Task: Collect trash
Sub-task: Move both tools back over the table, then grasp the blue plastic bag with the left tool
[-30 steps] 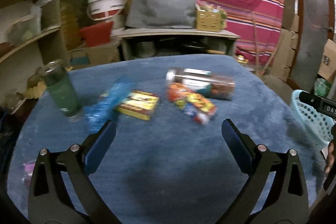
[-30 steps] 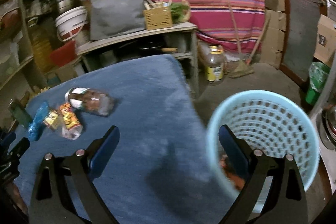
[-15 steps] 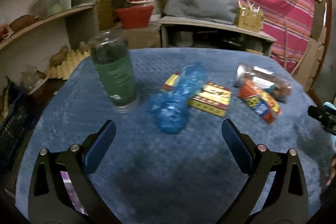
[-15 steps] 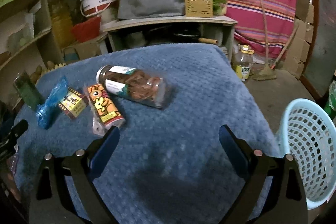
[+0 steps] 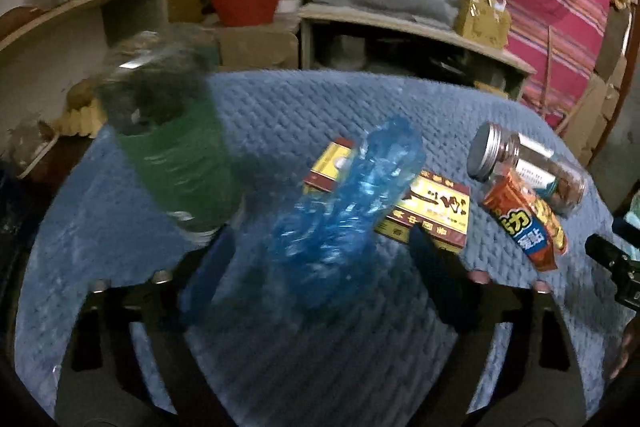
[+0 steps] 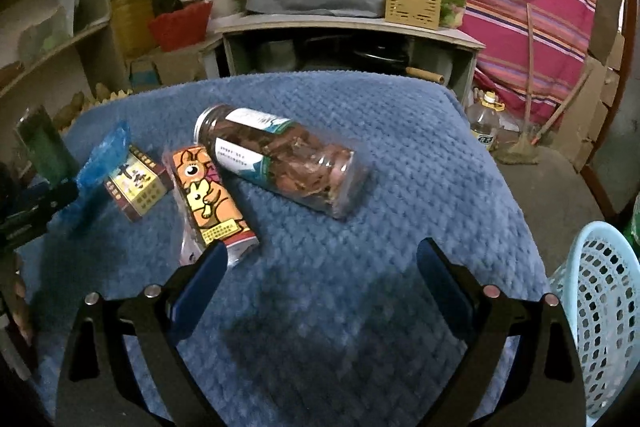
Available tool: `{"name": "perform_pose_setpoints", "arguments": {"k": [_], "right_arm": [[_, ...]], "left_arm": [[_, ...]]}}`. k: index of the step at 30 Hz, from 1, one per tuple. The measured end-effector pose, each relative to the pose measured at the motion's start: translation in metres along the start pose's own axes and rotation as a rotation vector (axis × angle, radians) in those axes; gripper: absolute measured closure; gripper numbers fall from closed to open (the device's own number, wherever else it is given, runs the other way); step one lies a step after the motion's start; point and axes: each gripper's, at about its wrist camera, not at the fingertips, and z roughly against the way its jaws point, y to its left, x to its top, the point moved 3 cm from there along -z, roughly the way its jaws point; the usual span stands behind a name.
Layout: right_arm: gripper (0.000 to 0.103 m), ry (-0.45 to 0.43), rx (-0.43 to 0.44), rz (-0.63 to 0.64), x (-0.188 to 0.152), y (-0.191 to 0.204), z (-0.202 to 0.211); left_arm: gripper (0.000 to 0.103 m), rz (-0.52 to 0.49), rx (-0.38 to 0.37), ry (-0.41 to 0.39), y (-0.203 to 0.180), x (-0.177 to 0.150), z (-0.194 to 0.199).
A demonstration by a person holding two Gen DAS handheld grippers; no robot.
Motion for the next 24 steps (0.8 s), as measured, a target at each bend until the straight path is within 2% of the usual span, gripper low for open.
{"name": "perform_pose_setpoints", "arguments": {"k": [2,3,5,11,17,20,24], "right_arm": [[0.009,0.003,0.009,-0.005,0.001,0.003,-0.001],[0.01,0.003,0.015,-0.007,0.002,0.005,-0.001],[0.009,0.003,0.018,-0.003,0.001,0.009,-0.001],[0.01,0.002,0.015,0.031,-0.007,0.025,0.006],[0.01,-0.006,0.019,0.102,-0.012,0.051,0.012],[0.01,-0.02,0.014,0.134,-0.002,0.061,0.008],[0.01,0.005,-0.019,0.169,0.007,0.069,-0.008]], "left_arm": [[0.058,-0.023,-0.016,0.038,-0.004,-0.002,-0.01],[0.065,-0.025,-0.023,0.054,-0.004,-0.004,-0.013],[0.07,-0.012,-0.035,0.059,-0.001,-0.008,-0.012],[0.071,-0.016,0.022,0.018,0.014,-0.022,0.023],[0.071,0.021,0.087,-0.005,0.046,-0.031,0.044],[0.071,0.053,0.096,-0.015,0.061,-0.026,0.05],[0.071,0.091,0.09,-0.024,0.073,-0.019,0.052]]}}
